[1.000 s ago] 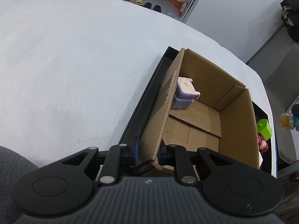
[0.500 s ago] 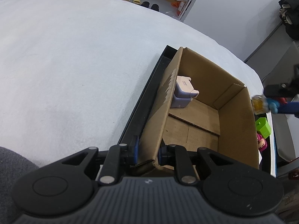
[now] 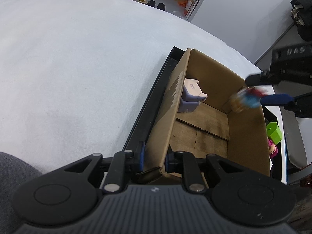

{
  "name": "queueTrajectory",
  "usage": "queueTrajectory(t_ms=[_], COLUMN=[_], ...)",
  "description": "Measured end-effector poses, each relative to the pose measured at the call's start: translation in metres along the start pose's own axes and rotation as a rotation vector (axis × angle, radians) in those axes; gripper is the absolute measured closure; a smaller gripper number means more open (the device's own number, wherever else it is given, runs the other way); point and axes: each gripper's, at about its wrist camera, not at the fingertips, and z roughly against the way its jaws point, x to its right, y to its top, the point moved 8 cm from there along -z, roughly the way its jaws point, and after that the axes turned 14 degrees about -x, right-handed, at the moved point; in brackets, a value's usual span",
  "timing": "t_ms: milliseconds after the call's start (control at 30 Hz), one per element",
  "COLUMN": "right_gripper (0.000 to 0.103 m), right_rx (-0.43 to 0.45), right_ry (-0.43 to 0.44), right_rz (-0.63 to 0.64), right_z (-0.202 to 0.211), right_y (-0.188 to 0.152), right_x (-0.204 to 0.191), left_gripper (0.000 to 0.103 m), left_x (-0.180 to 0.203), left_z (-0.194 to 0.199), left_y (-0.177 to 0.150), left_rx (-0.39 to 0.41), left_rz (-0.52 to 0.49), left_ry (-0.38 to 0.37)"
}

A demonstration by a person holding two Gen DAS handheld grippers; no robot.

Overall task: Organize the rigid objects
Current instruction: 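Lift the mug figure with the right gripper and carry it over the box, then open the right gripper to drop the mug figure into the box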

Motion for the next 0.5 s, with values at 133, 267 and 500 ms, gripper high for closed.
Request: queueTrajectory(t_ms=[133, 267, 500], right_gripper=[0.04, 0.027, 0.018], right_rx=[0.022, 0.042, 0.055], right_ry=[0.03, 0.036, 0.042], right_rz=[-0.006, -0.004, 0.014], right_z=[0.011, 0.024, 0.043], right_y=[-0.001, -0.004, -0.016], right_x=[0.002, 0.008, 0.021], left_gripper=[0.084, 0.084, 0.084], left_x=[0.0, -0.001, 0.001], left_z=[0.0, -0.001, -0.001], left_y=[0.0, 0.001, 0.003], left_rx=[0.006, -0.004, -0.01], left_rz=[-0.001, 0.007, 0.004], left_ry=[0.004, -0.004, 0.013])
